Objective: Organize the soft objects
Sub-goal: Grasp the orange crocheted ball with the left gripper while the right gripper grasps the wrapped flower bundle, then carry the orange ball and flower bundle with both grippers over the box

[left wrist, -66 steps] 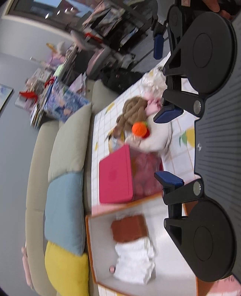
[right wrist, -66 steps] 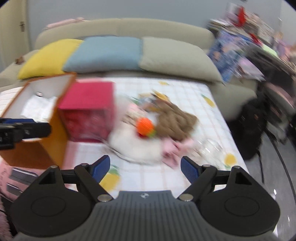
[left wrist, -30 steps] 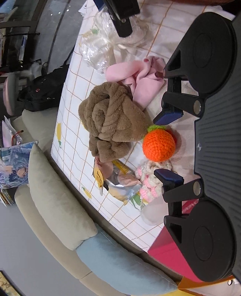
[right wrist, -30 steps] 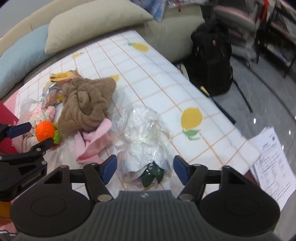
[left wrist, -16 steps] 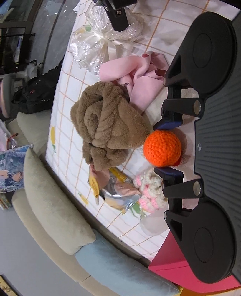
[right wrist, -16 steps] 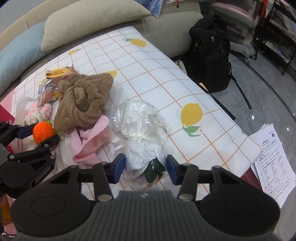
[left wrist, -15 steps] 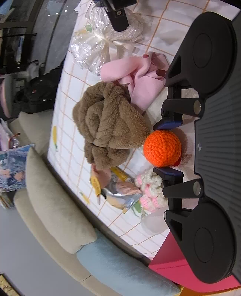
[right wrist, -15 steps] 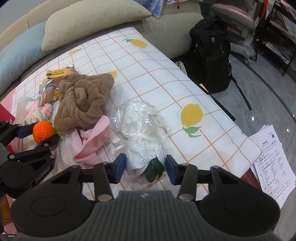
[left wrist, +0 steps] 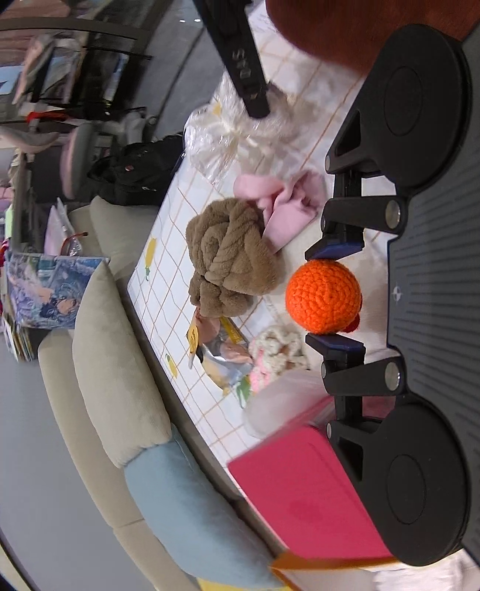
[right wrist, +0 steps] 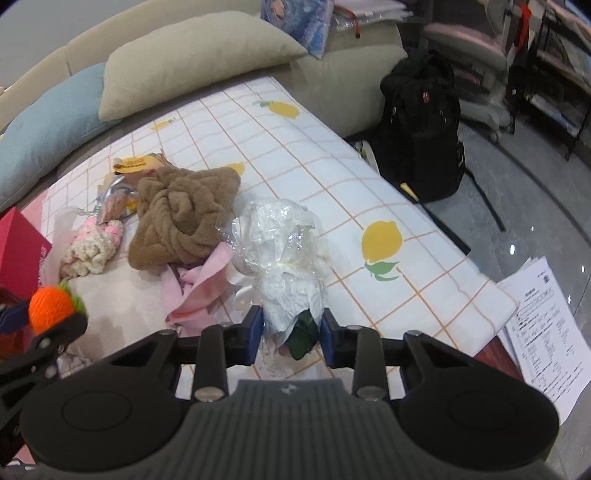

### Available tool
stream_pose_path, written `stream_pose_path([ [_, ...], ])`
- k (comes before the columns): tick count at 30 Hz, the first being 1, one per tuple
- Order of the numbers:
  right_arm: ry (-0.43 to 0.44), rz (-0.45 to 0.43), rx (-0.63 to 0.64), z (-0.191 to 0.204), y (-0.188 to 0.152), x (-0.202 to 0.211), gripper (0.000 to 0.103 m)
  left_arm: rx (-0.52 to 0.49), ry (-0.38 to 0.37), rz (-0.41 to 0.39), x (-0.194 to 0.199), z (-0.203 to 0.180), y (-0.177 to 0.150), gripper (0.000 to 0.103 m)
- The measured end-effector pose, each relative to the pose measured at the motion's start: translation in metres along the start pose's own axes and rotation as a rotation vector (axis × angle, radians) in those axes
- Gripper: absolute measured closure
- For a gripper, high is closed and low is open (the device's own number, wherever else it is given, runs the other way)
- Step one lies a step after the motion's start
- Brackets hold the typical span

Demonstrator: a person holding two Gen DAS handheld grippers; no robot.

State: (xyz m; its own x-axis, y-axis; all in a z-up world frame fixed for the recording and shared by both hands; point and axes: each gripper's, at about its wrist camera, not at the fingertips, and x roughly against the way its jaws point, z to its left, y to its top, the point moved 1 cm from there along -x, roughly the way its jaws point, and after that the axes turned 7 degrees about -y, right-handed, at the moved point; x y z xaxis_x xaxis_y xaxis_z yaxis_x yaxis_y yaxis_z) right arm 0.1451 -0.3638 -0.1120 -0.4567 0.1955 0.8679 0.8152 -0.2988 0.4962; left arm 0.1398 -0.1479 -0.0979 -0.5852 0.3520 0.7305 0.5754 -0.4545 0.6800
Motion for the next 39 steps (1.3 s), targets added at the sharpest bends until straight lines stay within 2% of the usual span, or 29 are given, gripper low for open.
stream_pose_path([
  [9, 0.076, -0.054, -0.004, 0.004, -0.026, 0.051, 0.072, 0.066, -0.036, -0.093, 0.071, 0.005, -0.009, 0.057],
  [16, 0.179, -0.1, 0.094, 0.042, -0.047, 0.098, 0.072, 0.144, -0.025, -0.166, 0.122, 0.026, -0.022, 0.057],
  [24, 0.337, -0.133, 0.194, 0.098, -0.053, 0.138, 0.072, 0.261, 0.044, -0.221, 0.159, 0.062, -0.038, 0.057],
  [31, 0.45, -0.181, 0.294, 0.149, -0.056, 0.167, 0.072, 0.334, 0.135, -0.262, 0.183, 0.096, -0.045, 0.057],
  [39, 0.551, -0.2, 0.44, 0.21, -0.05, 0.183, 0.072, 0.388, 0.209, -0.238, 0.194, 0.145, -0.065, 0.057],
])
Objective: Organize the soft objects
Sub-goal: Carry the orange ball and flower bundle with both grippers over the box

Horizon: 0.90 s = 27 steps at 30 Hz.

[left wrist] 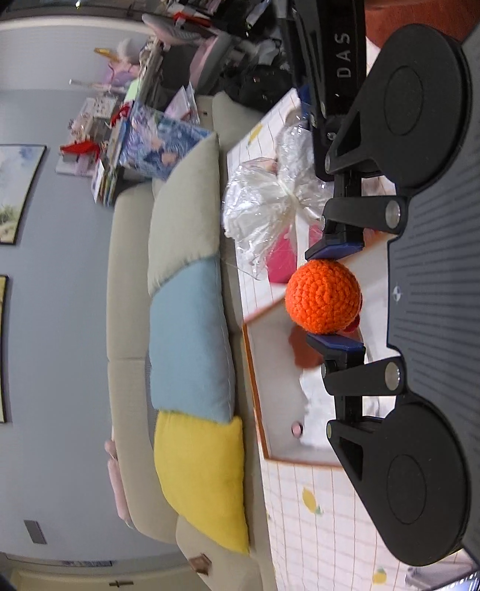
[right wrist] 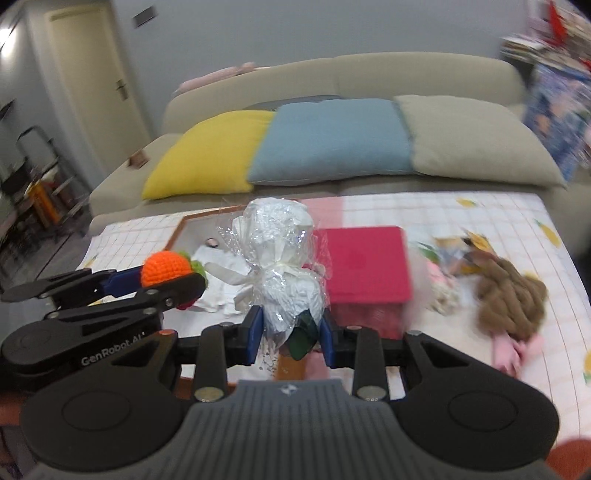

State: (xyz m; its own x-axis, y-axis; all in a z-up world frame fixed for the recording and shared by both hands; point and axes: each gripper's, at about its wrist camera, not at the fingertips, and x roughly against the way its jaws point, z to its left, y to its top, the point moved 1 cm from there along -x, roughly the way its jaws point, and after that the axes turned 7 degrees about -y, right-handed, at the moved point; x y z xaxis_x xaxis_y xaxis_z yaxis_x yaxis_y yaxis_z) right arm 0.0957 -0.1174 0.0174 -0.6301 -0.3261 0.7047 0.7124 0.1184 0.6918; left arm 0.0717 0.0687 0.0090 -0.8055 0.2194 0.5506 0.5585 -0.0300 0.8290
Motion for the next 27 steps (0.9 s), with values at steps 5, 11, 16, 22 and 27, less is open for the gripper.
stream_pose_path([
  [5, 0.032, 0.037, 0.094, 0.028, 0.015, -0.029, 0.072, -0.006, 0.015, 0.056, -0.012, 0.033, -0.004, 0.057],
  [11, 0.059, 0.119, 0.196, 0.051, 0.029, -0.072, 0.072, -0.07, -0.014, 0.128, -0.027, 0.062, -0.01, 0.057],
  [16, 0.061, 0.197, 0.261, 0.065, 0.035, -0.111, 0.072, -0.177, -0.022, 0.205, -0.045, 0.071, -0.014, 0.057],
  [22, 0.016, 0.271, 0.406, 0.081, 0.025, -0.15, 0.072, -0.305, -0.025, 0.347, -0.076, 0.071, -0.028, 0.056],
  [27, -0.049, 0.286, 0.558, 0.099, 0.016, -0.171, 0.072, -0.37, 0.002, 0.461, -0.097, 0.065, -0.043, 0.056],
])
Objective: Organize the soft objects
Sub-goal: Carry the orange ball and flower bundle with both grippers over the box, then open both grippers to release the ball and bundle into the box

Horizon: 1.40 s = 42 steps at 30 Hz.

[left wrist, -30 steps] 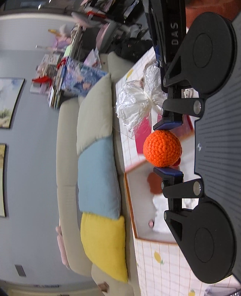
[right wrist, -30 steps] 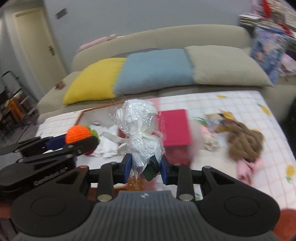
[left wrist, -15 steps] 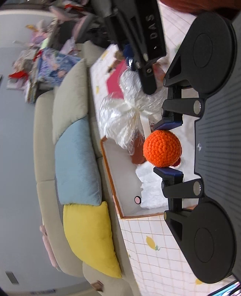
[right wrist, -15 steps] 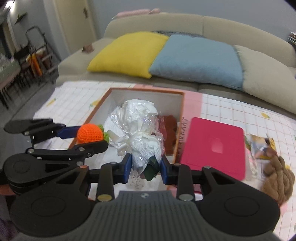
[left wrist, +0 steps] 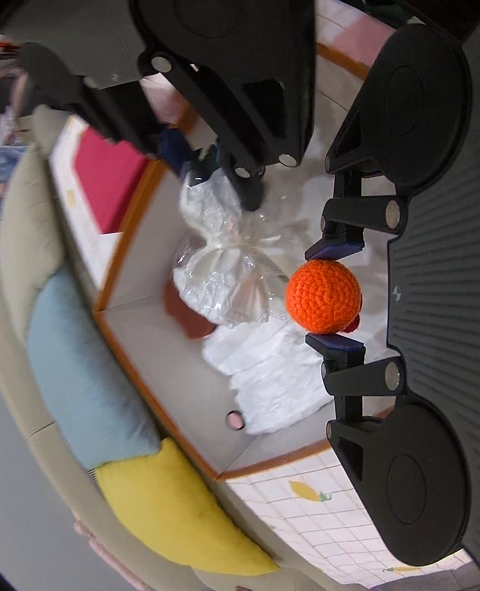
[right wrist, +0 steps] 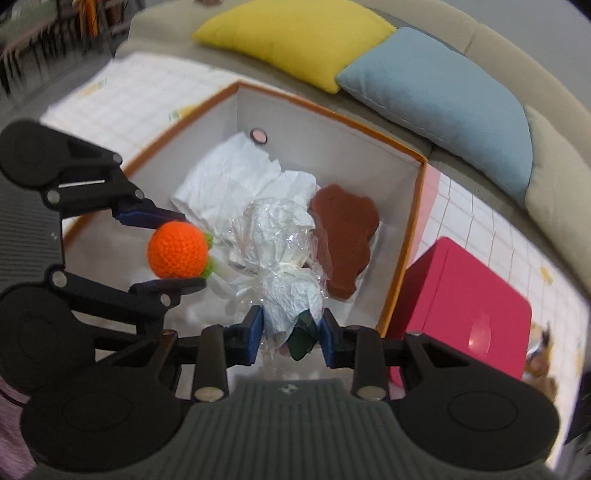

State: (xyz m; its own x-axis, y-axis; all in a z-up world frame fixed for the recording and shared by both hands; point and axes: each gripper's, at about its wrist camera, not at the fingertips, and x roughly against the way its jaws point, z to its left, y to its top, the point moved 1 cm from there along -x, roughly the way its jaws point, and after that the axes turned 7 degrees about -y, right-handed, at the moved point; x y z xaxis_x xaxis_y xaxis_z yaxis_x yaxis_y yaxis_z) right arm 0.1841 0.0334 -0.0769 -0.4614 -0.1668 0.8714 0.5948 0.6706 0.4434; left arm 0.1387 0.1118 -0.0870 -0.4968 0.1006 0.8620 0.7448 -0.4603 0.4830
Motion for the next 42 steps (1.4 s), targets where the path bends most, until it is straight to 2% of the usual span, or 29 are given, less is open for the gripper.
stream_pose_path([
  [7, -0.028, 0.044, 0.091, 0.007, 0.003, -0.021, 0.071, -0.05, 0.04, 0.072, -0.02, -0.002, 0.001, 0.056],
  [10, -0.004, 0.058, 0.102, 0.005, 0.002, -0.026, 0.071, -0.063, 0.024, 0.078, -0.023, -0.002, -0.001, 0.056],
  [14, 0.003, 0.066, 0.157, 0.009, 0.001, -0.032, 0.068, -0.109, 0.056, 0.103, -0.033, -0.002, -0.003, 0.056],
  [20, 0.002, 0.048, 0.194, 0.015, -0.002, -0.034, 0.064, -0.083, 0.047, 0.124, -0.038, 0.0, -0.005, 0.051],
  [24, 0.003, 0.03, 0.192, 0.014, -0.003, -0.031, 0.06, -0.077, 0.052, 0.117, -0.035, 0.0, -0.004, 0.042],
  [34, 0.02, -0.018, 0.199, 0.003, 0.0, -0.013, 0.043, -0.098, 0.056, 0.069, -0.021, -0.002, -0.002, 0.03],
  [37, 0.018, -0.041, 0.184, -0.004, 0.003, -0.001, 0.035, -0.07, 0.051, 0.047, -0.012, 0.0, 0.0, 0.03],
  [42, 0.016, -0.095, 0.11, -0.02, 0.002, 0.021, 0.034, 0.004, 0.042, -0.028, 0.009, 0.001, 0.001, 0.03],
])
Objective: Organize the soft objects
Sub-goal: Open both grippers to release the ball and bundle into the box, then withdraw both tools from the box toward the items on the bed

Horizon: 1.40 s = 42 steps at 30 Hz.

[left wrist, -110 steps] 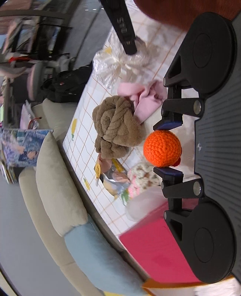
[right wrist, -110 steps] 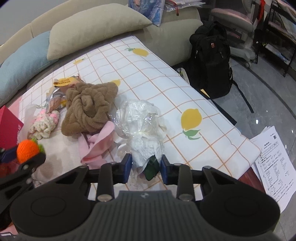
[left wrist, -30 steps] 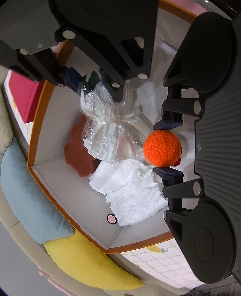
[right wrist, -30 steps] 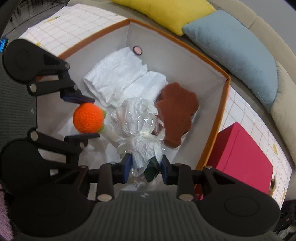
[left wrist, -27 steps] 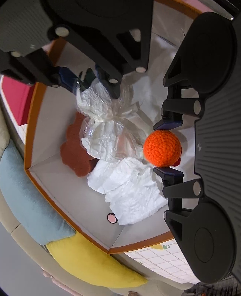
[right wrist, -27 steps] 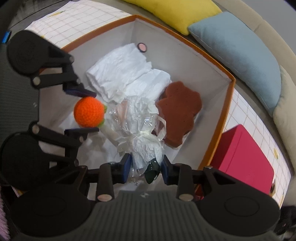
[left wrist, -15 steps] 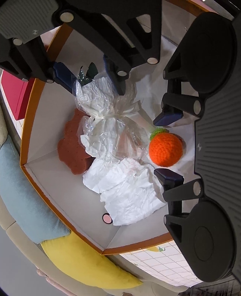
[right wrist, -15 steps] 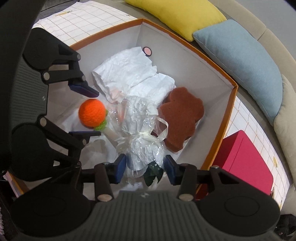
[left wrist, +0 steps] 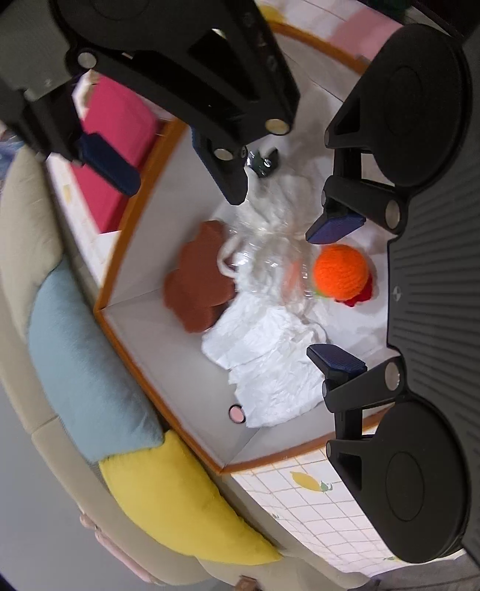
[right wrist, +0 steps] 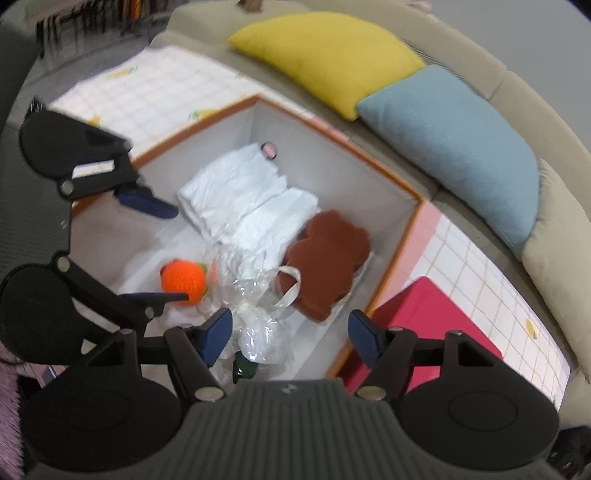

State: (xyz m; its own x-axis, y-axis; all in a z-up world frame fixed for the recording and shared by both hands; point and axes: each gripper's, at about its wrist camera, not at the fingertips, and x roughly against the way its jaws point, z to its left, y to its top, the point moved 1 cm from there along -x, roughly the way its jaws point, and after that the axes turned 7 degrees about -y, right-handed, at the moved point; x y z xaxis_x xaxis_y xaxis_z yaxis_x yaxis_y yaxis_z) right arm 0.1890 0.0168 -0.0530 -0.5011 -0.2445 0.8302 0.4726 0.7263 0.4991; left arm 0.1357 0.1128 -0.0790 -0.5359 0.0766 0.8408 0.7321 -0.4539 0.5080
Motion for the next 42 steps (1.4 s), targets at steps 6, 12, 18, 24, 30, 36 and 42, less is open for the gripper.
stream_pose_path([
  [6, -0.036, -0.102, -0.155, -0.017, -0.019, 0.037, 0.028, 0.086, 0.004, -0.109, 0.032, -0.009, 0.005, 0.03],
  [12, -0.08, -0.163, -0.316, -0.033, -0.059, 0.07, 0.028, 0.18, -0.018, -0.203, 0.057, -0.027, 0.007, 0.03],
  [18, -0.156, -0.155, -0.445, -0.045, -0.108, 0.089, 0.026, 0.277, -0.053, -0.261, 0.067, -0.048, 0.003, 0.03],
  [24, -0.252, -0.109, -0.552, -0.056, -0.16, 0.099, 0.026, 0.322, -0.147, -0.336, 0.075, -0.078, 0.006, 0.03],
  [30, -0.328, -0.04, -0.618, -0.074, -0.198, 0.099, 0.026, 0.282, -0.242, -0.362, 0.072, -0.113, 0.021, 0.03],
  [36, -0.431, 0.013, -0.657, -0.094, -0.227, 0.094, 0.026, 0.286, -0.347, -0.315, 0.051, -0.135, 0.036, 0.03],
  [42, -0.432, 0.036, -0.765, -0.118, -0.247, 0.084, 0.028, 0.25, -0.382, -0.281, 0.028, -0.158, 0.054, 0.03],
])
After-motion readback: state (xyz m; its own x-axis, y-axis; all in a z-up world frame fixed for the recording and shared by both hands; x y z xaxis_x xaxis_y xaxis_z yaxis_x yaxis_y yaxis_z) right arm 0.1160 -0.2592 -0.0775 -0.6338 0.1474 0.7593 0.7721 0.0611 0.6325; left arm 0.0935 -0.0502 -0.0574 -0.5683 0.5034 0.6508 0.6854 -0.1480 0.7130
